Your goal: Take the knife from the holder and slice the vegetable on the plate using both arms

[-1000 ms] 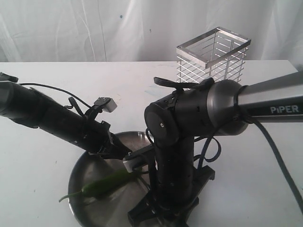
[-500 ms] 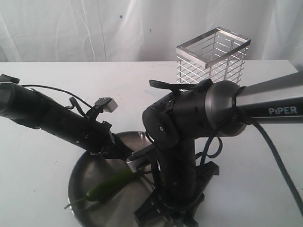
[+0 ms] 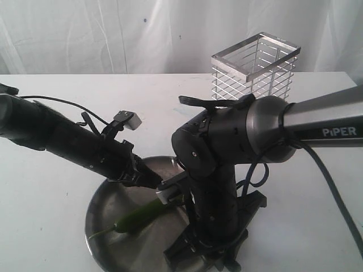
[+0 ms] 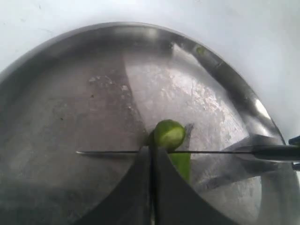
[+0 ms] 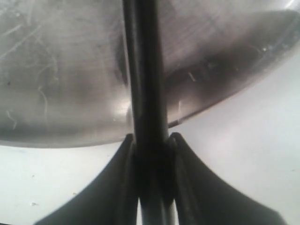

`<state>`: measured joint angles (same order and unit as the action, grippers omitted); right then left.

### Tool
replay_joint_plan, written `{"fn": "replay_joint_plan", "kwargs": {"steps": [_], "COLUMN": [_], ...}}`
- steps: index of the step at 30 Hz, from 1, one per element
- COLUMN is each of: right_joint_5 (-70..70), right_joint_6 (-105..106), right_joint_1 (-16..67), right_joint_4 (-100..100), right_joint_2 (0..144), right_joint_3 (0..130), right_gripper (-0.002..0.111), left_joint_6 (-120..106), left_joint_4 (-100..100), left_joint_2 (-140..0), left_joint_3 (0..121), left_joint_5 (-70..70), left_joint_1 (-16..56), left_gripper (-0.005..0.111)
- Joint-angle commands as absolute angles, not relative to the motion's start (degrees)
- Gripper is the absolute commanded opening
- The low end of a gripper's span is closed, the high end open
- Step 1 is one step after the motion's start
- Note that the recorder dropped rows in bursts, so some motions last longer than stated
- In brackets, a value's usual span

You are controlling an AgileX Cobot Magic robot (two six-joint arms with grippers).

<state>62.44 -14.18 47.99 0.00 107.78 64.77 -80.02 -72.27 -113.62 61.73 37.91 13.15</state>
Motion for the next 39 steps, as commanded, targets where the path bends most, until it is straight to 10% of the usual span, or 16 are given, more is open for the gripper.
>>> {"fn": "replay_joint_plan", "kwargs": {"steps": [1, 39], "right_joint_5": [62.3, 62.7], "right_joint_6": [-15.2, -13.6], "right_joint_1": [47.4, 47.4], "right_joint_4": [-1.5, -0.9], "right_joint_2": [108.3, 107.9], "right_joint_3": [64.6, 64.6], "right_gripper": [0.0, 0.0], "left_joint_6": [-84.0, -87.0], "left_joint_4": [-76.7, -77.7], "left_joint_2": [-113.4, -114.1], "left_joint_3": [61.4, 60.2], "left_joint_5": [38.7, 31.0], "left_joint_1": [13.3, 12.7], "left_gripper": [0.0, 0.0]}}
